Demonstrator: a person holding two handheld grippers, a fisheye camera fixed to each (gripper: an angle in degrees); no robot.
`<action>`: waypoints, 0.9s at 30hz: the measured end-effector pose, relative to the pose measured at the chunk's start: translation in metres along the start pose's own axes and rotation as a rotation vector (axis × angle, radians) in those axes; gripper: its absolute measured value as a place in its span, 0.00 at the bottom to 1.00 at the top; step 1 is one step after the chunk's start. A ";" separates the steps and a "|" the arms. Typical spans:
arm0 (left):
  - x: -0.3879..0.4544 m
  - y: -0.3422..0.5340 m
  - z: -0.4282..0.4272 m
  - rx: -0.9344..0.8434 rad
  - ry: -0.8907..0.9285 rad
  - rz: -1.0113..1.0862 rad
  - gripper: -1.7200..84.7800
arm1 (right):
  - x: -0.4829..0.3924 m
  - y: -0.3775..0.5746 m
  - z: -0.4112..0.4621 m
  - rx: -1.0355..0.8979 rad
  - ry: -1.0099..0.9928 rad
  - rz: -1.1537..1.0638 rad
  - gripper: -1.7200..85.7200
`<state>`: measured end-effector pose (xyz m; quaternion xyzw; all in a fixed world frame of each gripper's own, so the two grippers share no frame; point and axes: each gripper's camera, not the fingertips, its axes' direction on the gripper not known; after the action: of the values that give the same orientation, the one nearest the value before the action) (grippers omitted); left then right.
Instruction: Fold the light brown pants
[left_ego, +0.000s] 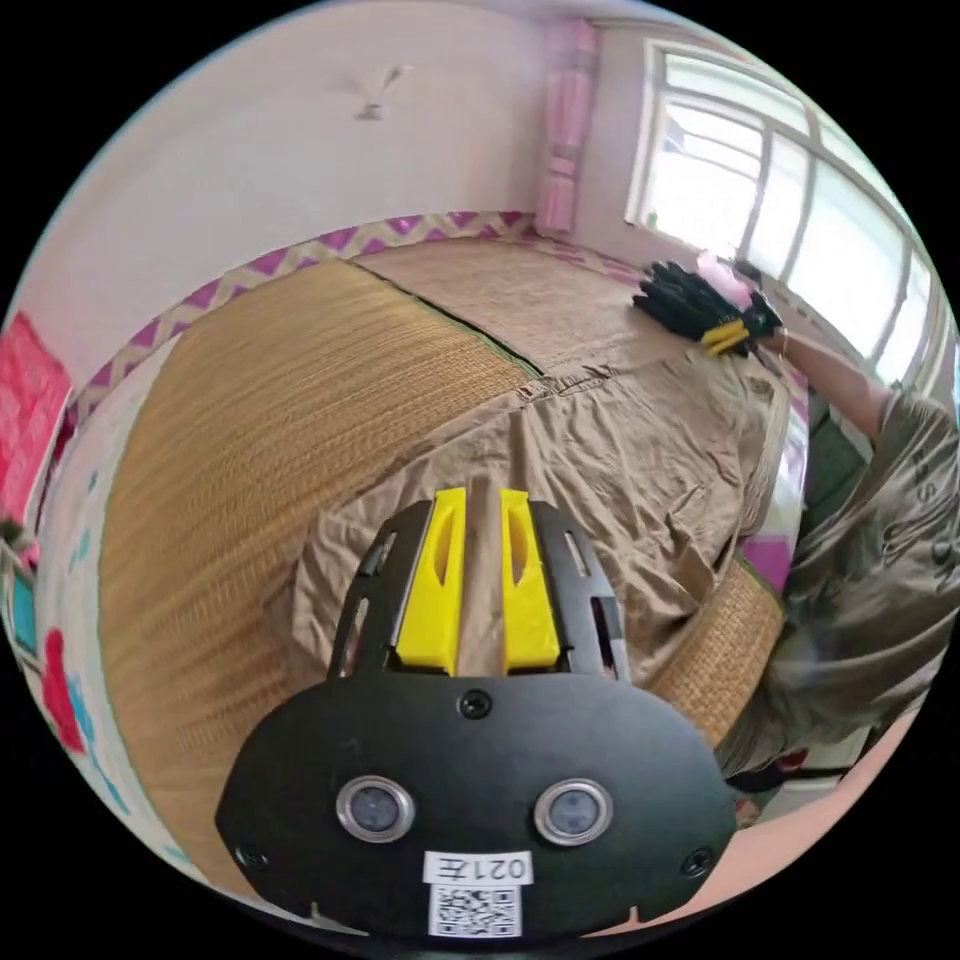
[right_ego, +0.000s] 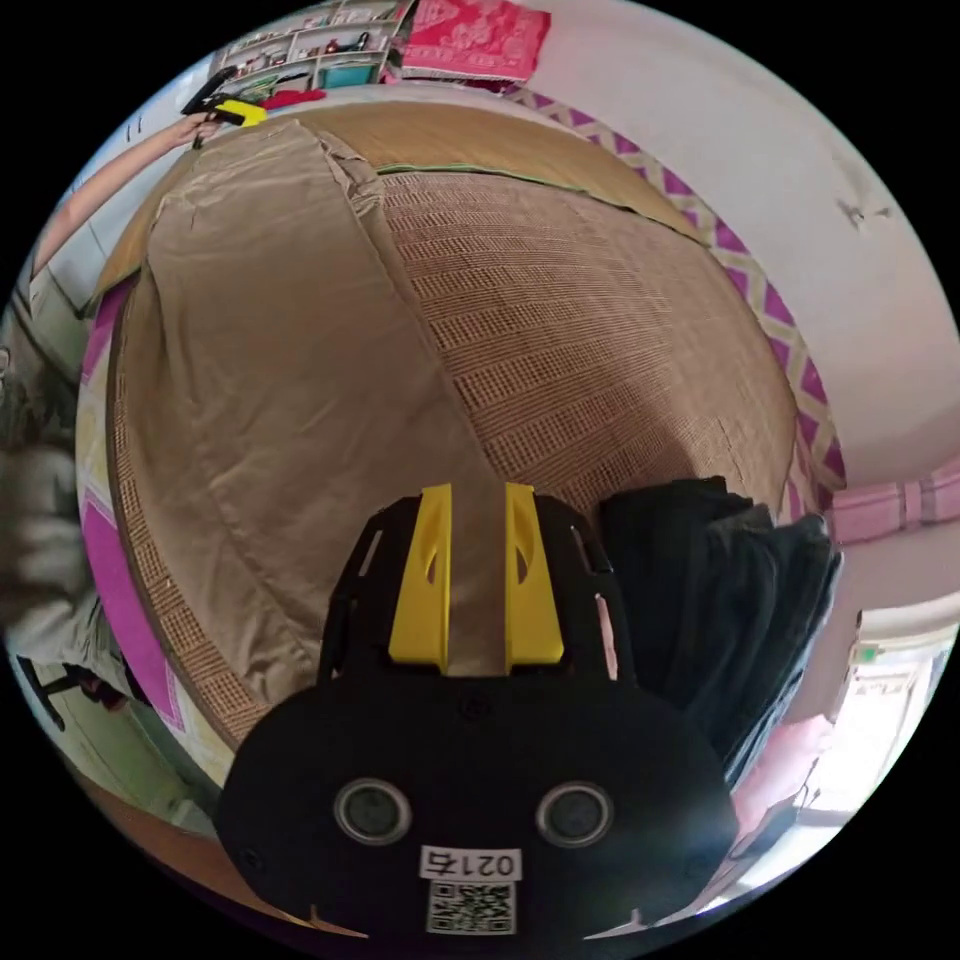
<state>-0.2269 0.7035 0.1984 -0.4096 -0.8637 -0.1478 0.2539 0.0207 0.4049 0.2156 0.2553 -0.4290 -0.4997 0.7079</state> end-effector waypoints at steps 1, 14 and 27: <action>0.001 -0.032 0.015 -0.021 0.001 0.044 0.10 | 0.005 -0.021 0.007 -0.010 -0.040 -0.022 0.11; 0.013 -0.230 0.126 -0.220 0.065 0.293 0.12 | -0.019 -0.119 -0.016 0.014 -0.136 -0.160 0.01; 0.036 -0.236 0.016 -0.059 0.065 0.337 0.01 | -0.039 -0.099 -0.140 0.174 -0.053 -0.103 0.01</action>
<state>-0.4357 0.5873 0.1936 -0.5510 -0.7693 -0.1415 0.2907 0.0881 0.3947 0.0530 0.3242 -0.4757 -0.5029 0.6448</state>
